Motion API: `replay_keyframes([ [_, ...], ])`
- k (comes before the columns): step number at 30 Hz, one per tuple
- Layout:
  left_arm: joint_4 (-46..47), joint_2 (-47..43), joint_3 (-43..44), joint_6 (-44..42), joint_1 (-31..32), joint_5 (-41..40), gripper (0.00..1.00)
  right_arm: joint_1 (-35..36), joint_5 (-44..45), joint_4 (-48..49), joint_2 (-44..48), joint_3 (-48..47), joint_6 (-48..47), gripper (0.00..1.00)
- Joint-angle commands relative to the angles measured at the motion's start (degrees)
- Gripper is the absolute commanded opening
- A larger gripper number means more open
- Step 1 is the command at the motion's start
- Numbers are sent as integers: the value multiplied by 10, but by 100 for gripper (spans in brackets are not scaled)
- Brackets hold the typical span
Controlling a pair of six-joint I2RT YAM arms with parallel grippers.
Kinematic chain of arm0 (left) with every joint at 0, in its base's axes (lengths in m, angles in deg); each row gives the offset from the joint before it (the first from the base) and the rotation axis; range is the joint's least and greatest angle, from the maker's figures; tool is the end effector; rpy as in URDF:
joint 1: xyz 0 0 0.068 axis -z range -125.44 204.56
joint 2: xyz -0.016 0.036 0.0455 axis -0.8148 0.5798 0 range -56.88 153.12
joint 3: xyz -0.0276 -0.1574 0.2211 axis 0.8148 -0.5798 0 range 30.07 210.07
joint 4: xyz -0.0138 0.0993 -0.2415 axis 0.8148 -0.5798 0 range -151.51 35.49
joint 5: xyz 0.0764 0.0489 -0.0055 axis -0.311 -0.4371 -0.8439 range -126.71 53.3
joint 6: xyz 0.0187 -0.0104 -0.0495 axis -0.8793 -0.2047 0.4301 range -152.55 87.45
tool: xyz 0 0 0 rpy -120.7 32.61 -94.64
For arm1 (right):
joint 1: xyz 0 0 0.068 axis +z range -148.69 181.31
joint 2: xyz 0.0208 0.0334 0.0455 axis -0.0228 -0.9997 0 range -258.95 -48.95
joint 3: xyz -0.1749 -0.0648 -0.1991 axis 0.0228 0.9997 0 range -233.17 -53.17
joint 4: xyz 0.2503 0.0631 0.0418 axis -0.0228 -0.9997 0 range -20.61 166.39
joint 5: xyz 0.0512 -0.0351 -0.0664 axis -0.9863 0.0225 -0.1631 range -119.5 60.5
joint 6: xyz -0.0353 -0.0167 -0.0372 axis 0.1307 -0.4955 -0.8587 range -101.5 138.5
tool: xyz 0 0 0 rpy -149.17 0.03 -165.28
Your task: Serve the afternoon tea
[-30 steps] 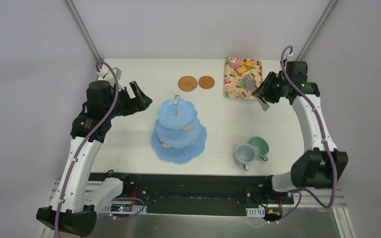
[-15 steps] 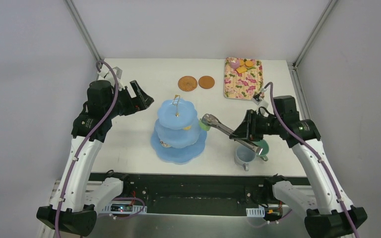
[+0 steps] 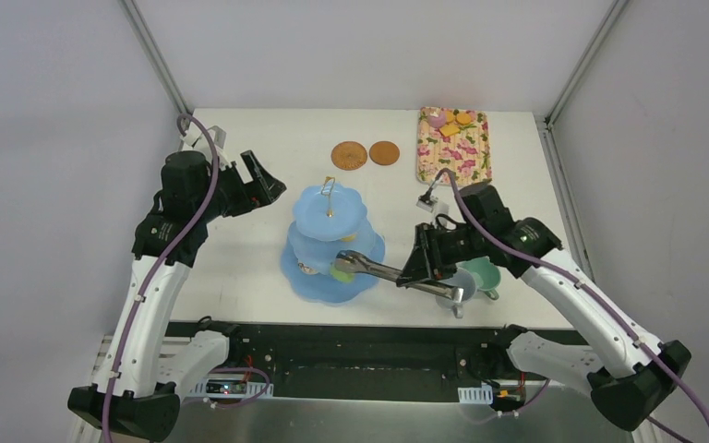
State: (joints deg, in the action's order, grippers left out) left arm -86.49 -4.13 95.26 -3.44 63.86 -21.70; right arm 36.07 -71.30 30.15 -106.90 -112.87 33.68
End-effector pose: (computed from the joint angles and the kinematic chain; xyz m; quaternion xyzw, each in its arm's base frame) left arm 0.1848 -0.0395 0.3987 -0.0651 0.8107 -0.2888 0.5050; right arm 0.1464 0.1305 0.3342 -0.2825 0.8255 0.4508 0.1886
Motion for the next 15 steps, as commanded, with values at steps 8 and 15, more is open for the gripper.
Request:
replay_keyframes([
  [8, 2, -21, 11, -8, -1, 0, 86, 153, 189, 170, -85, -30, 77, 32],
  [15, -7, -20, 21, -16, -1, -3, 86, 175, 218, 216, -94, -30, 85, 32],
])
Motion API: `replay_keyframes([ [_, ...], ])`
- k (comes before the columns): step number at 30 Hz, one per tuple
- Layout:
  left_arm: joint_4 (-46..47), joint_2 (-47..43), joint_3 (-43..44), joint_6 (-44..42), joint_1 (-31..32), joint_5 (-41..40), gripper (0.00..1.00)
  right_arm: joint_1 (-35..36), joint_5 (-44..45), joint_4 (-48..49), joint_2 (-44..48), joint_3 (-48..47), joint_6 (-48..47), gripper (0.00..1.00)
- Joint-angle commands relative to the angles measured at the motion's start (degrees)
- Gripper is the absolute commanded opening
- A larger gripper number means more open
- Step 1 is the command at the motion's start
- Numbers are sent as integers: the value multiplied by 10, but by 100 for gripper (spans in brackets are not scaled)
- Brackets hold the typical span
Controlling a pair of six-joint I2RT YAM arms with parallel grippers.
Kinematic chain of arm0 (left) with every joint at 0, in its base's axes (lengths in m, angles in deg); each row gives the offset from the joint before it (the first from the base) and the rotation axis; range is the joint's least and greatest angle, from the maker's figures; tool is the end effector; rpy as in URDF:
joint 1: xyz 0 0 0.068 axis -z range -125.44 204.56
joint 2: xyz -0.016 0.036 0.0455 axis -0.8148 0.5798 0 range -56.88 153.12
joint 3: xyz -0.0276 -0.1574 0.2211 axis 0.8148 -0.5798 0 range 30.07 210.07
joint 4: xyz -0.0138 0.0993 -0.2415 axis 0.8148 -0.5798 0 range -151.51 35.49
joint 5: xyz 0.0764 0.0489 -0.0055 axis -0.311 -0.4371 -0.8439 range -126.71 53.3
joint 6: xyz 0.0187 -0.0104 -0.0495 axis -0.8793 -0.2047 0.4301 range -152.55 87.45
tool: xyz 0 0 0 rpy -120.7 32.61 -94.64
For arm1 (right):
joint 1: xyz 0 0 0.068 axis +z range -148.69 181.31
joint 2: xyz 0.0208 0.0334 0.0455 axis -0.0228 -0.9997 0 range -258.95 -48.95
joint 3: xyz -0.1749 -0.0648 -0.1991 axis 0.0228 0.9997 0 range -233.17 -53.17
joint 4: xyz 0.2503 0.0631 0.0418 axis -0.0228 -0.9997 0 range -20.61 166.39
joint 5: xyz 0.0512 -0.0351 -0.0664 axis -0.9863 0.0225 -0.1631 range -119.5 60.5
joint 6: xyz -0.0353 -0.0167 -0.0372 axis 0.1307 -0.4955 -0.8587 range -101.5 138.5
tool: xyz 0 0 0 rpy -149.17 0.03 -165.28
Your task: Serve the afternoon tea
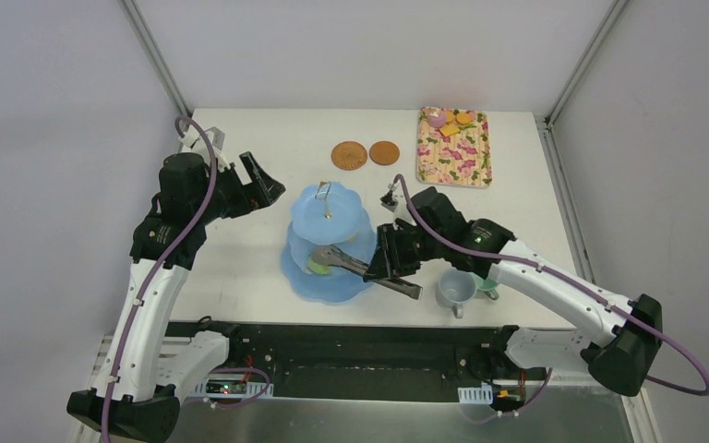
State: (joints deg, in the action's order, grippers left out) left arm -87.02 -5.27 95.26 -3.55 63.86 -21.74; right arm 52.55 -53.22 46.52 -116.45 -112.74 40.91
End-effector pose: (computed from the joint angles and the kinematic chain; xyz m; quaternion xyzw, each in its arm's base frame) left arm 0.1788 -0.0385 0.4011 -0.0634 0.8079 -0.2891 0.5096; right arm 0.1479 0.2072 0.3177 -0.3064 0.8287 0.4058 0.2339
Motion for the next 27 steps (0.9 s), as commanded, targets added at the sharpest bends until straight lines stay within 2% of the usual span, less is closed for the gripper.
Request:
replay_keyframes([
  [1, -2, -9, 21, -15, -1, -2, 86, 13, 41, 53, 0, -31, 12, 32],
  [10, 2, -9, 17, -16, -1, 0, 86, 42, 85, 75, -47, -64, -7, 33],
  [15, 2, -7, 18, -18, 0, -2, 86, 49, 112, 70, -61, -73, -12, 39],
  [22, 2, -6, 16, -22, -1, -5, 87, 52, 108, 49, -54, -74, -19, 55],
  [27, 9, -1, 13, -18, -1, -4, 87, 54, 98, 23, -42, -84, -20, 57],
])
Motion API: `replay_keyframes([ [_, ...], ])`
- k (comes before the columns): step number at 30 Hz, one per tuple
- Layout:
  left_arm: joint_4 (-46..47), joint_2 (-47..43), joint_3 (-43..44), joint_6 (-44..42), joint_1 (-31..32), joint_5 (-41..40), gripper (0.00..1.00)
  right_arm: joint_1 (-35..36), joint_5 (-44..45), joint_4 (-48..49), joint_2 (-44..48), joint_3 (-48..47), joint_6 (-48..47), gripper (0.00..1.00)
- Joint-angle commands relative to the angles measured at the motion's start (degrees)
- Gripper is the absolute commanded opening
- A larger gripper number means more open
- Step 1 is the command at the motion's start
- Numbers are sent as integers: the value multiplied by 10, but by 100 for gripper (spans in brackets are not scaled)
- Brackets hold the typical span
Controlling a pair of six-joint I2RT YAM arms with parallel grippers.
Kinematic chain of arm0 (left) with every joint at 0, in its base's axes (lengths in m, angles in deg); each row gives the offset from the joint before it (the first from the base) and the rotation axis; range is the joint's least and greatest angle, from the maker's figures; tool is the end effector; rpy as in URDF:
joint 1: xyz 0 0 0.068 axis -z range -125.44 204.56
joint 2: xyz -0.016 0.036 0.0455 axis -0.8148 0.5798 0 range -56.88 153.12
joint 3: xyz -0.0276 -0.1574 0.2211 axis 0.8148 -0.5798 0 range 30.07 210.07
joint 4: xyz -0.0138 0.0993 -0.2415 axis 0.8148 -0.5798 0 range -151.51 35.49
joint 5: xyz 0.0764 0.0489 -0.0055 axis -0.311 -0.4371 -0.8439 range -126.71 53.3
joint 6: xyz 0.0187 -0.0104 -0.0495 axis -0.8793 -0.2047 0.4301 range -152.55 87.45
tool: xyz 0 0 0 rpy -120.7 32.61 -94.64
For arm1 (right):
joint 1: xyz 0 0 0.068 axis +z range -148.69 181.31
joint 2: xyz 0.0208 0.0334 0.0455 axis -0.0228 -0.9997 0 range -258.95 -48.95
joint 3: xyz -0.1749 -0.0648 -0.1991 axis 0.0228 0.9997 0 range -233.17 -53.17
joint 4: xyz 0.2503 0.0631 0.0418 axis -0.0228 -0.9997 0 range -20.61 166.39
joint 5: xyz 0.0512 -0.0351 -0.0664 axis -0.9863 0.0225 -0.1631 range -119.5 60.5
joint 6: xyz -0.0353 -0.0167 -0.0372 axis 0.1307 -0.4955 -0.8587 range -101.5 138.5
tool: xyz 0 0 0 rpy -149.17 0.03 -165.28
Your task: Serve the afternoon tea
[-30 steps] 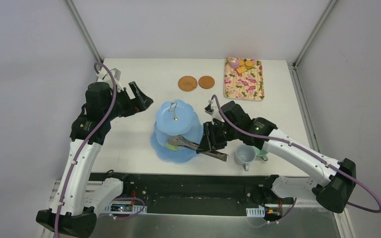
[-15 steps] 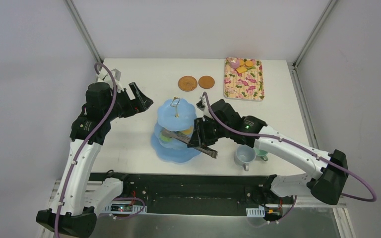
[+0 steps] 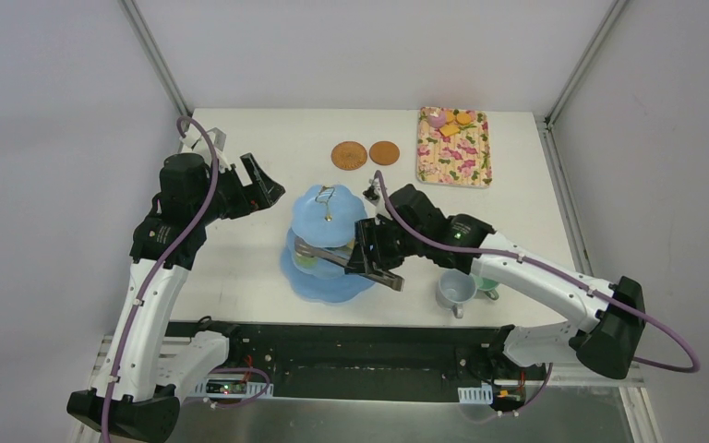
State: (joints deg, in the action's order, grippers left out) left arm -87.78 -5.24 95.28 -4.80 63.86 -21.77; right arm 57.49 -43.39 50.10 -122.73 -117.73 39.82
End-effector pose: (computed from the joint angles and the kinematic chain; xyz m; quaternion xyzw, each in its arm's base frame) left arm 0.1785 -0.0384 0.3997 -0.0561 0.8122 -0.2821 0.5075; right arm 0.1521 0.2425 0.3239 -0.3172 0.8255 0.3683 0.2871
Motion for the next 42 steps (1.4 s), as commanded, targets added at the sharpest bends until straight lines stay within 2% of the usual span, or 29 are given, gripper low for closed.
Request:
replay_keyframes([
  [1, 18, 0, 12, -5, 0, -3, 87, 4, -3, -21, 26, -36, -9, 57],
  [9, 21, 3, 3, -3, 0, -4, 87, 5, -6, -112, 108, -29, -11, 52],
  [14, 25, 8, -1, -3, 0, -5, 87, 4, 41, -191, 167, -21, -14, 46],
  [18, 26, 15, 1, -4, 0, -5, 87, 3, 116, -258, 209, -22, -14, 42],
  [24, 31, 23, -1, -2, 0, -5, 87, -5, 302, -331, 232, -31, 21, 36],
  [27, 37, 28, -2, -2, 0, -5, 87, -25, 432, -323, 216, -30, 44, 36],
  [29, 37, 30, 0, -3, 0, -7, 87, -70, 454, -281, 196, -26, 23, 36],
  [31, 37, 31, 4, -7, 0, -10, 87, -151, 423, -214, 170, -17, -19, 36],
  [34, 31, 32, 9, -13, 0, -14, 87, -324, 299, -112, 116, -5, -65, 36],
  [37, 21, 29, 12, -17, 0, -14, 87, -458, 194, -53, 31, -37, -71, 36],
  [42, 10, 21, 11, -29, 0, -22, 87, -532, 81, -14, -119, -153, -75, 41],
])
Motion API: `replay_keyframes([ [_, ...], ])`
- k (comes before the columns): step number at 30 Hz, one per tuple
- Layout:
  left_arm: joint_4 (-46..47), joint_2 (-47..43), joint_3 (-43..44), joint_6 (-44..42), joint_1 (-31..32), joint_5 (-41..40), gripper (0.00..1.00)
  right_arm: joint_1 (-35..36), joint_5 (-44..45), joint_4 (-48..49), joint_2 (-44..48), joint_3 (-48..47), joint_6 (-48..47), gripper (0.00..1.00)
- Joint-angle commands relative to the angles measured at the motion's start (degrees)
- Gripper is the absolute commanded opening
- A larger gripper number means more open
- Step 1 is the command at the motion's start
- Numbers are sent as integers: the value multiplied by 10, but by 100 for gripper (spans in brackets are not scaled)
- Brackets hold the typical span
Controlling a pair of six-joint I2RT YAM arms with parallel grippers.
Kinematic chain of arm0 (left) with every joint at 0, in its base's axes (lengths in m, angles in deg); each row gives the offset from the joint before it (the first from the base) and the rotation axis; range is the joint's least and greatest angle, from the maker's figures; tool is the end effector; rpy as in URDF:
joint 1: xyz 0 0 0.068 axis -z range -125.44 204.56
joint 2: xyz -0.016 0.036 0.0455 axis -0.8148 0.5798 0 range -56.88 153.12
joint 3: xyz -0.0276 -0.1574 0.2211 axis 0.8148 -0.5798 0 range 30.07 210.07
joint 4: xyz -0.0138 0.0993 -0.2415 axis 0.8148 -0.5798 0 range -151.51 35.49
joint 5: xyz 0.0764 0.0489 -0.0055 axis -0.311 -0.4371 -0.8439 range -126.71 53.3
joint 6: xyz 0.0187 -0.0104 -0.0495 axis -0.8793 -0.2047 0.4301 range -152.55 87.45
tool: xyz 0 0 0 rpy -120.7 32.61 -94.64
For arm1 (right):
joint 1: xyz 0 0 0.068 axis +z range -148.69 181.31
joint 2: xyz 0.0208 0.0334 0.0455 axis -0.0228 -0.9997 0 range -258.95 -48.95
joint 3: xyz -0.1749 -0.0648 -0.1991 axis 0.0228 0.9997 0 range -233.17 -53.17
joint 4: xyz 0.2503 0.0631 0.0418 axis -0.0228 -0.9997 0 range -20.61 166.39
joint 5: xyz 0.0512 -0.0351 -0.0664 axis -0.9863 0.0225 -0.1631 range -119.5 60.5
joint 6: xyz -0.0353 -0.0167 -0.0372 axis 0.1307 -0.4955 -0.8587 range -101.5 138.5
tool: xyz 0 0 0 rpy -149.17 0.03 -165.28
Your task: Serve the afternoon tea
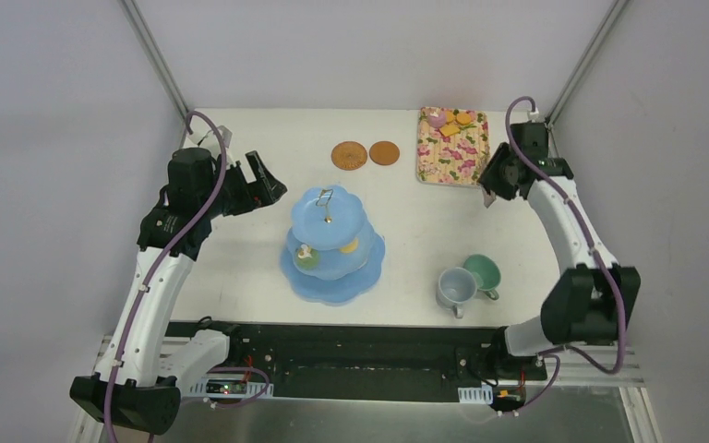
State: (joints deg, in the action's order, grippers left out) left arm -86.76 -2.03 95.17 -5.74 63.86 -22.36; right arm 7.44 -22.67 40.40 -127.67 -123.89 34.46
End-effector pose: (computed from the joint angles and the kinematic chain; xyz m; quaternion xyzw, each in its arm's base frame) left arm 0.1950 -0.0408 0.3913 -0.0562 0.8236 -0.2703 0.4954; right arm 0.2968 0.0276 0.3217 0.1019 0.9135 0.0209 0.3933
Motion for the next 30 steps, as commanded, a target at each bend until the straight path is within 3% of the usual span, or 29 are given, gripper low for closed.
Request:
replay_keyframes([
  [1, 0, -13, 9, -20, 0, -17, 87, -37, -141, 86, -98, -117, -24, 43],
  [6, 2, -18, 4, -18, 0, -13, 87, -42, -194, 94, -237, -253, -43, 48],
  [15, -19, -23, 12, -31, 0, -21, 87, -42, -216, -6, -438, -525, -91, 54],
  [24, -9, -20, 4, -26, 0, -16, 88, -29, -199, -5, -486, -588, -134, 58],
  [30, -7, -17, 4, -29, 4, -14, 88, 10, -137, -11, -512, -614, -225, 59],
])
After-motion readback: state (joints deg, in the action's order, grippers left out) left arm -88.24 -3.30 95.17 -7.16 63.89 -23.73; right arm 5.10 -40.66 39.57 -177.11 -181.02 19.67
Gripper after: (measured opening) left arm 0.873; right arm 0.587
